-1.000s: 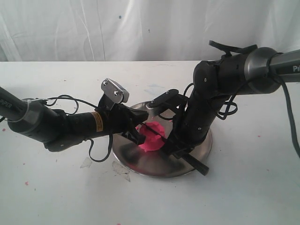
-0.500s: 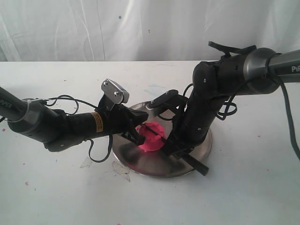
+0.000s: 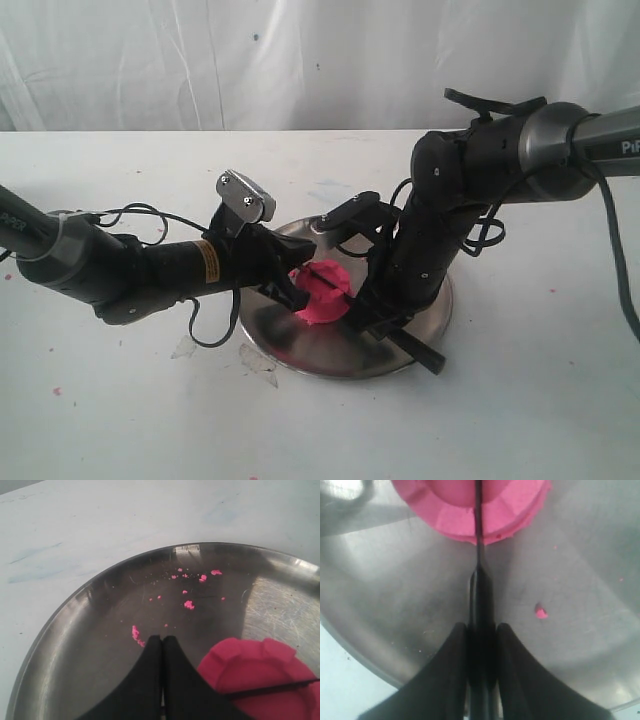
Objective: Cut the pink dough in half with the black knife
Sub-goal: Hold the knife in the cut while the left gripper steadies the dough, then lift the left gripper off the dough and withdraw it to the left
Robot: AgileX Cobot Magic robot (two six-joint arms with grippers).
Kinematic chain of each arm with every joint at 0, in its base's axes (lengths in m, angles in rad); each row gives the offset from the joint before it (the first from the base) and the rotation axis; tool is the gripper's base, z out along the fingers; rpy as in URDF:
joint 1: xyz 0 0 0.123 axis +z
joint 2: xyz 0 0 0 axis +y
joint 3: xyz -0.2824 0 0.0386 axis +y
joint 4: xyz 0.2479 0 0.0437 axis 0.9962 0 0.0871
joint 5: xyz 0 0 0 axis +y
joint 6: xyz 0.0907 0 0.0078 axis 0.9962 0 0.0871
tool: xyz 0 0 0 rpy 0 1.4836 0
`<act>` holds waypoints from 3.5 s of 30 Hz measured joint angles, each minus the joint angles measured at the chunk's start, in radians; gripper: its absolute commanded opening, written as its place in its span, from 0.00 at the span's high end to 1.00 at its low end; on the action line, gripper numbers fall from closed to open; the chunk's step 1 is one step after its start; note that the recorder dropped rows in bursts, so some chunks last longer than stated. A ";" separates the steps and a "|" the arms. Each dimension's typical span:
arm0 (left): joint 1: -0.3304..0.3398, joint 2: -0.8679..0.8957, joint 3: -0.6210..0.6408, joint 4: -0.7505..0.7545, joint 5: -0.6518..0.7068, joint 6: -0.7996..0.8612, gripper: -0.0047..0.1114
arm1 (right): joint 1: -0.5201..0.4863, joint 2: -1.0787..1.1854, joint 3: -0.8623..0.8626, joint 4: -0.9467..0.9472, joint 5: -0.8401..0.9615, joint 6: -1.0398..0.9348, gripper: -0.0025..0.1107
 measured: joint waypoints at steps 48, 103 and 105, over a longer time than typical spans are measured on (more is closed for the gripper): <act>0.000 0.006 0.000 0.000 0.056 0.041 0.96 | 0.000 0.012 0.004 0.006 -0.008 -0.011 0.98; 0.000 0.012 0.004 0.004 -0.061 0.046 0.96 | 0.000 0.038 -0.005 0.014 -0.006 -0.011 0.98; 0.000 0.013 0.004 0.004 -0.064 0.050 0.96 | 0.000 0.038 -0.005 0.014 -0.007 -0.011 0.98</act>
